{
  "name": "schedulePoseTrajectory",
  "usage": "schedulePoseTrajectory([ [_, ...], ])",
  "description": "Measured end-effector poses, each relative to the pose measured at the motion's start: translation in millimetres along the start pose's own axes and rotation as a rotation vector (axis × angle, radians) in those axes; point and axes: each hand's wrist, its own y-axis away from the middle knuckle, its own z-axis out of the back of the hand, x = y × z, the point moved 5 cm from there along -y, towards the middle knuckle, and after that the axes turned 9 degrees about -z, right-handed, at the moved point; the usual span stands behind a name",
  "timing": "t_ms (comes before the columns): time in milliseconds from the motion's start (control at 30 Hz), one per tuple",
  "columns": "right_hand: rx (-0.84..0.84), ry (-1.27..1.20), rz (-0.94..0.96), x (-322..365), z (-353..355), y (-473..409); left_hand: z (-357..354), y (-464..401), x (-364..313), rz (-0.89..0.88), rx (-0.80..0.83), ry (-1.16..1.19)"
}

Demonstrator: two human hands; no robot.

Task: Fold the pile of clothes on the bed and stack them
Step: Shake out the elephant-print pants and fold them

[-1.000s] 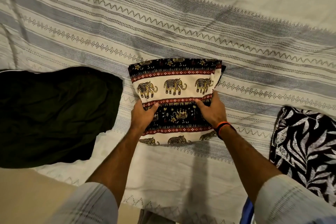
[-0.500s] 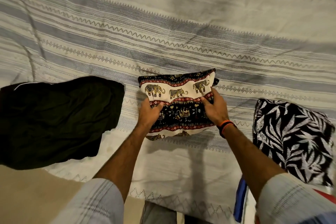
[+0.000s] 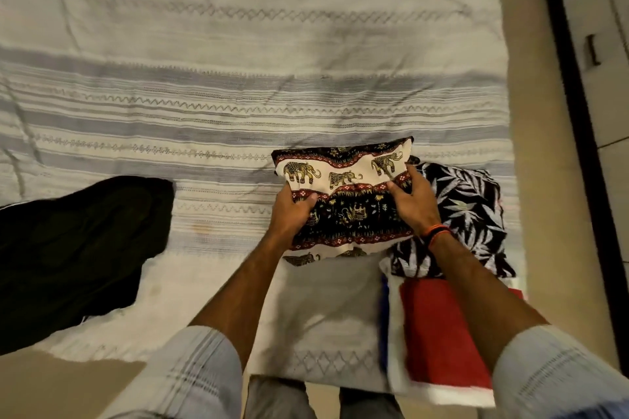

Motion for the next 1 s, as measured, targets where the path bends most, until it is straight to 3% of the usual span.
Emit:
schedulePoseTrajectory([
  [267, -0.083, -0.045, -0.016, -74, 132, -17, -137, 30, -23, 0.015, 0.107, 0.038],
  [400, -0.12, -0.106, -0.016, -103, 178, -31, -185, 32, -34, -0.033, 0.16, 0.049],
  [533, -0.154, -0.17, -0.037, -129, 203, -49, -211, 26, -28, 0.055, 0.158, 0.143],
  [567, -0.174, -0.13, -0.055, -138, 205, -54, -215, 21, -21, 0.041, 0.152, 0.08],
  [633, -0.237, 0.135, -0.119, -158, 204, -62, -218, 10, -2, -0.035, 0.206, -0.303],
  [733, -0.173, 0.635, -0.238, -181, 187, -70, -224, 4, 34, 0.064, 0.298, -0.842],
  [833, -0.013, 0.739, -0.123, -185, 159, -73, -237, 10, 40, -0.042, 0.317, -0.921],
  [933, 0.142, 0.676, -0.003, -186, 134, -73, -258, 14, 45, -0.164, 0.468, -0.939],
  [1000, 0.232, 0.673, -0.016, -191, 121, -73, -270, 15, 54, -0.148, 0.58, -0.954],
])
